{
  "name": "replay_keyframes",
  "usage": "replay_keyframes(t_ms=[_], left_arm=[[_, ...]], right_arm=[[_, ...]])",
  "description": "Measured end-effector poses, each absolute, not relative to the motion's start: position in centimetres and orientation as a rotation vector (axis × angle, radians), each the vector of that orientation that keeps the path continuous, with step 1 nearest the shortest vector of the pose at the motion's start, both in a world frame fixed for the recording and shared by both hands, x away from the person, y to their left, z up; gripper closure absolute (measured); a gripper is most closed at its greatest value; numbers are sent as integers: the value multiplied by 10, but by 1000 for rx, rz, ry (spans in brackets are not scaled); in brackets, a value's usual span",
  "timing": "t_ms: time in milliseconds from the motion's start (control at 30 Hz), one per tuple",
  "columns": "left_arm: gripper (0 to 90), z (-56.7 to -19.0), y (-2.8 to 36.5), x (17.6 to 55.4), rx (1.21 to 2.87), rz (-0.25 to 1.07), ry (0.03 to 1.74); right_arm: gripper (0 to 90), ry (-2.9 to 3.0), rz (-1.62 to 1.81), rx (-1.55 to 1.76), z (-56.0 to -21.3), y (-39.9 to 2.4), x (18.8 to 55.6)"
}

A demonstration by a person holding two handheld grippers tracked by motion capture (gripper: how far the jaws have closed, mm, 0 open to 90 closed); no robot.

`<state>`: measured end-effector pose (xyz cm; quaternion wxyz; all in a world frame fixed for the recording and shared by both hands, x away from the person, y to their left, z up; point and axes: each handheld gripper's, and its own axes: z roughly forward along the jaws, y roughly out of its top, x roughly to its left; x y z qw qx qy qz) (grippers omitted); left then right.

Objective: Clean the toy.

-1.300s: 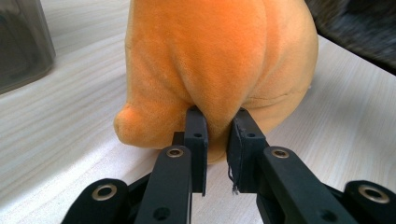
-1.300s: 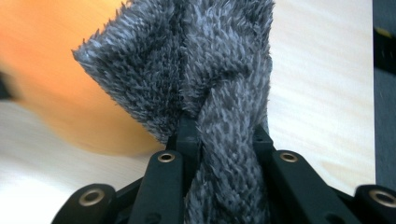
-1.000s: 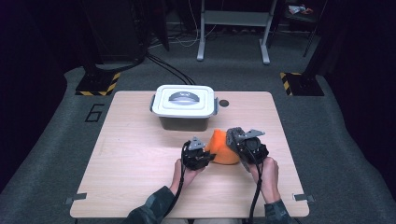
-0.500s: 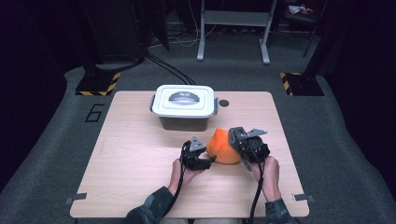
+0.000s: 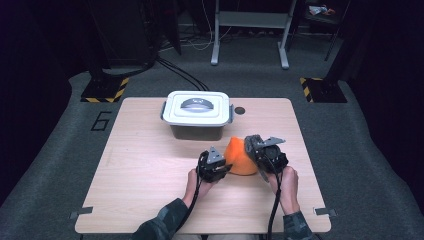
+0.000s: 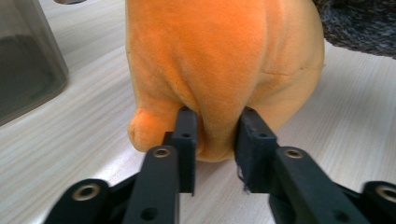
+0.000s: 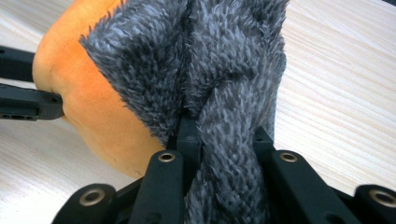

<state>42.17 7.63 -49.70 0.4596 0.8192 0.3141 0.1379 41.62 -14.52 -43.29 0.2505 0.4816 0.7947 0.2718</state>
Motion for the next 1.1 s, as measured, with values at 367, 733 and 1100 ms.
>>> replay_keyframes(t_ms=[367, 733, 1100], left_arm=[[808, -487, 78, 416, 1997, 259, 759], [805, -486, 79, 415, 1990, 200, 820], [796, -490, 83, 420, 1969, 176, 833]], right_arm=[[736, 2112, 772, 1290, -411, -149, 404], [737, 2208, 733, 1138, -414, -107, 404], [738, 2187, 730, 1196, -421, -118, 412]])
